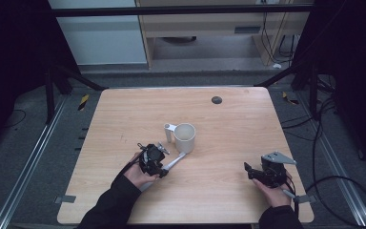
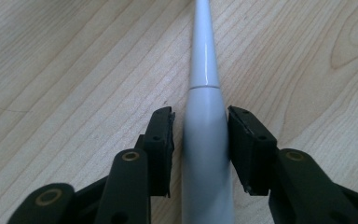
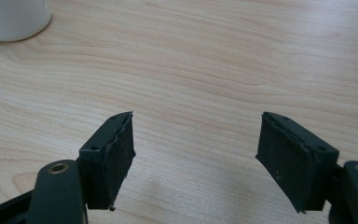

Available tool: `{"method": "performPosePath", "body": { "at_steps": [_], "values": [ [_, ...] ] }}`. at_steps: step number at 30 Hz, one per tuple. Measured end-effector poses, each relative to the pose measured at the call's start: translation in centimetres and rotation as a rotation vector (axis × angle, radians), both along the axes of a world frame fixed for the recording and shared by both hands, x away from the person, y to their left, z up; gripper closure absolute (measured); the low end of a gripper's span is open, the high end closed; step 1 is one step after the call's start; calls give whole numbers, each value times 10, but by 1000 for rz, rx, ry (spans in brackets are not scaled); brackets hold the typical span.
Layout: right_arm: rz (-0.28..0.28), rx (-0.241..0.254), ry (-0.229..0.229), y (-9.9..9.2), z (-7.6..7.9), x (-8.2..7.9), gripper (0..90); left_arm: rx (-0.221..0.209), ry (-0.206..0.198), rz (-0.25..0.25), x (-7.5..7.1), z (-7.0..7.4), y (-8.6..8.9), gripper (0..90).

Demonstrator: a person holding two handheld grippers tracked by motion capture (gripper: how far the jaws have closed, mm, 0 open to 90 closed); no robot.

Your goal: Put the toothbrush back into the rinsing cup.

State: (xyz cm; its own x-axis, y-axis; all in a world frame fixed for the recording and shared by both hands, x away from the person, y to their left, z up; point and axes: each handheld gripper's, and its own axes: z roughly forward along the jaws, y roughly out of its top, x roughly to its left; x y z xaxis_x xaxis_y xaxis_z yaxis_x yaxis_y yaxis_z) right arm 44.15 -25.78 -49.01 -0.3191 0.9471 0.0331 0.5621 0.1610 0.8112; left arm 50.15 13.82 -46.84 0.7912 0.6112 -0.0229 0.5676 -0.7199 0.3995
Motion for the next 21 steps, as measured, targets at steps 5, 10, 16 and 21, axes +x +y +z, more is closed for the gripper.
{"method": "performPosePath", "body": {
  "at_steps": [5, 10, 16, 21],
  "values": [
    [0, -3, 0, 0, 0, 0, 271, 2, 7, -1, 0, -1, 0, 658],
    [2, -5, 0, 0, 0, 0, 270, -3, 21, -2, 2, -1, 0, 665],
    [0, 1, 2, 0, 0, 0, 271, 8, 33, -17, 4, 0, 0, 667],
    [0, 1, 2, 0, 0, 0, 271, 12, 27, -18, 3, 0, 0, 671]
  ]
}}
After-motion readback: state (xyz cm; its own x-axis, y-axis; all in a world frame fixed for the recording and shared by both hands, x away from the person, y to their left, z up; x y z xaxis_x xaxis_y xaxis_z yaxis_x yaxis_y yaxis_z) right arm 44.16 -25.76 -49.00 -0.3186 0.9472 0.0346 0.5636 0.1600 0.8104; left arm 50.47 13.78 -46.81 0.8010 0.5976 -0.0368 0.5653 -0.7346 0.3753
